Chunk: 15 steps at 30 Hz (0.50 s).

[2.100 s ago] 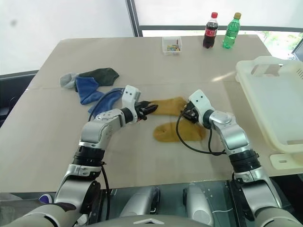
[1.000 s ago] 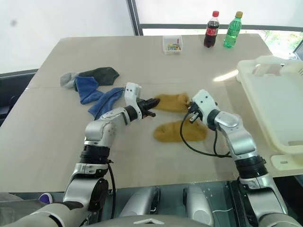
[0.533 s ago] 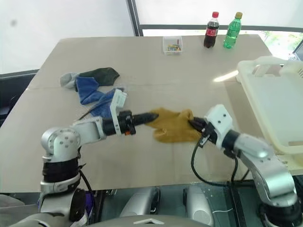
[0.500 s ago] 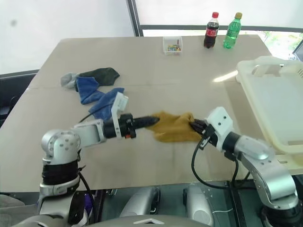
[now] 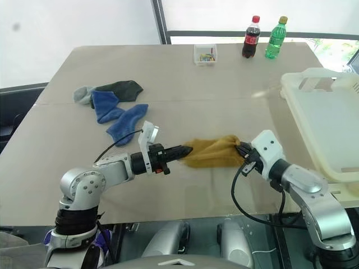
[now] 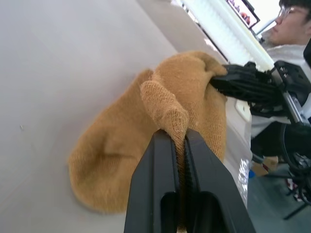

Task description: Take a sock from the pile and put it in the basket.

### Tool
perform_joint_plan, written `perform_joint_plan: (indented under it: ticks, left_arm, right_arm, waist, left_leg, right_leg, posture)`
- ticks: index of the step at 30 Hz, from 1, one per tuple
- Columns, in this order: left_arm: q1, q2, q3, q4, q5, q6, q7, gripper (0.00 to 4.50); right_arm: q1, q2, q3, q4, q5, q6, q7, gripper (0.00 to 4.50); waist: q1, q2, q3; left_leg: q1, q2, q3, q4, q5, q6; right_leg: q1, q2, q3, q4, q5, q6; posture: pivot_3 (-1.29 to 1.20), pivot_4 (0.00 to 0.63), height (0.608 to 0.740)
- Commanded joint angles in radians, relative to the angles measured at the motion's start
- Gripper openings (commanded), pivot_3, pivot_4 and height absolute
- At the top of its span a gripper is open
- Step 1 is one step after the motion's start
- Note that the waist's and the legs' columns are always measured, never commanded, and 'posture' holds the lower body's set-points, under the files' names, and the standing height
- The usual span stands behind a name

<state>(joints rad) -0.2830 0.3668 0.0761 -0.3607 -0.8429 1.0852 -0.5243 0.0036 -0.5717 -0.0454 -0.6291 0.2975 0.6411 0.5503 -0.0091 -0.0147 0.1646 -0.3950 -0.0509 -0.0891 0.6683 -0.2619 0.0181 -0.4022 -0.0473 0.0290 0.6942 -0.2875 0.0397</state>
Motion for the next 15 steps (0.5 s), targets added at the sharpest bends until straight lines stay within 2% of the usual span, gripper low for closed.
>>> perform_joint_plan:
  ticks: [1, 8, 15]
  left_arm:
    - [0.027, -0.005, -0.020, 0.042, 0.082, -0.091, 0.024, 0.01]
    - [0.055, -0.058, -0.082, 0.075, 0.137, -0.132, 0.044, 0.01]
    - [0.061, -0.042, -0.039, -0.004, 0.060, -0.106, 0.016, 0.01]
  right_arm:
    - [0.012, 0.005, 0.001, 0.033, -0.021, -0.051, -0.008, 0.05]
    - [0.059, -0.001, 0.028, 0.147, -0.079, -0.154, -0.003, 0.05]
    - [0.067, -0.013, 0.001, 0.077, -0.057, -0.157, 0.017, 0.05]
  waist:
    - [0.000, 0.000, 0.000]
    - [0.004, 0.000, 0.000]
    - [0.001, 0.000, 0.000]
  left_leg:
    - [0.000, 0.000, 0.000, 0.000, 0.000, 0.000]
    - [-0.001, -0.001, 0.000, 0.000, 0.000, 0.001]
    - [-0.001, 0.000, 0.000, 0.000, -0.001, 0.002]
  right_leg:
    - [0.000, 0.000, 0.000, 0.000, 0.000, 0.000]
    - [0.000, -0.001, 0.000, -0.001, 0.000, 0.000]
    - [0.000, 0.000, 0.000, 0.000, 0.000, 0.000]
  posture:
    - [0.00, 0.150, 0.740]
    - [0.00, 0.150, 0.740]
    - [0.00, 0.150, 0.740]
